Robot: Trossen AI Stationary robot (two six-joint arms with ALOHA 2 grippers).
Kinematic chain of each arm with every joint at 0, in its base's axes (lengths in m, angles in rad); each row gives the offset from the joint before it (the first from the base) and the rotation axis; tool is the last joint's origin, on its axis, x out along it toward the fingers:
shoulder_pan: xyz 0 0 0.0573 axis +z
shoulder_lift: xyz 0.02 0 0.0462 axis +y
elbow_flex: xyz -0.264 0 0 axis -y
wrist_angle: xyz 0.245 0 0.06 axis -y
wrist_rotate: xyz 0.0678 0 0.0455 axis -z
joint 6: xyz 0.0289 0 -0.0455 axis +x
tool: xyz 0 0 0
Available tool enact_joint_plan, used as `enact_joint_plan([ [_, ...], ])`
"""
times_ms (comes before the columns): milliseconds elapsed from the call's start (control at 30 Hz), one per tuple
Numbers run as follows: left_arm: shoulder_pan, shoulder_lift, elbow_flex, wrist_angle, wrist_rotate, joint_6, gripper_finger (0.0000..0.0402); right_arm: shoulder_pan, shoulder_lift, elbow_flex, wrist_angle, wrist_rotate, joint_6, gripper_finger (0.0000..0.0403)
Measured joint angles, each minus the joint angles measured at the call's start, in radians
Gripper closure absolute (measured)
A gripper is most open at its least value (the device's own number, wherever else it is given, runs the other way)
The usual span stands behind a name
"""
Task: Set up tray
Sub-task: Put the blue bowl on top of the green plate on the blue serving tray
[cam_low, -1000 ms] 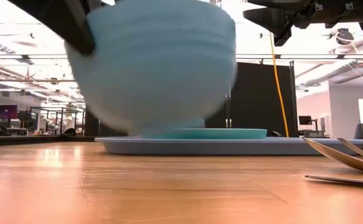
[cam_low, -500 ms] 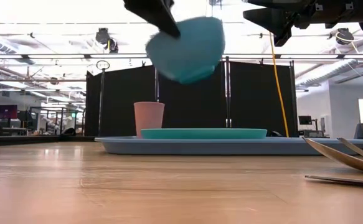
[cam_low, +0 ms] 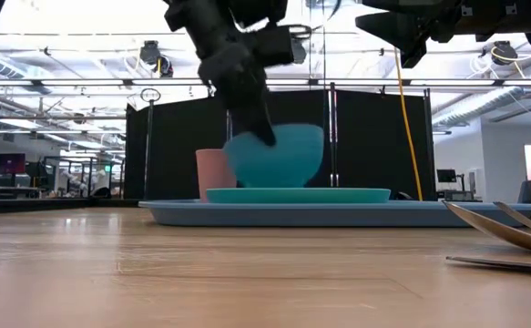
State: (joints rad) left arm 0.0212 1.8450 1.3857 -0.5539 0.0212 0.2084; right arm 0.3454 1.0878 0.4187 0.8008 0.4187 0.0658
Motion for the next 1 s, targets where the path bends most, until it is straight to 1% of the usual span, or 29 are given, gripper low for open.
enact_joint_plan([
  [200, 0.0, 0.021, 0.0, -0.004, -0.007, -0.001, 0.0394, 0.0, 0.0, 0.0, -0.001, 0.0, 0.0, 0.0236],
  [333, 0.0, 0.021, 0.0, 0.031, 0.003, 0.0, 0.0394, -0.003, 0.0, 0.0, -0.001, 0.001, -0.002, 0.0236],
  [600, 0.002, 0.044, 0.001, 0.033, 0.015, 0.0, 0.0394, -0.007, 0.0, 0.0, -0.014, 0.0, 0.004, 0.0236],
  [700, 0.002, 0.043, 0.0, 0.055, 0.035, -0.001, 0.0391, -0.007, 0.0, 0.0, -0.014, 0.0, 0.002, 0.0236],
  [1000, 0.002, 0.043, 0.0, 0.057, 0.037, 0.0, 0.0388, -0.013, 0.0, 0.0, -0.023, 0.0, 0.008, 0.0236],
])
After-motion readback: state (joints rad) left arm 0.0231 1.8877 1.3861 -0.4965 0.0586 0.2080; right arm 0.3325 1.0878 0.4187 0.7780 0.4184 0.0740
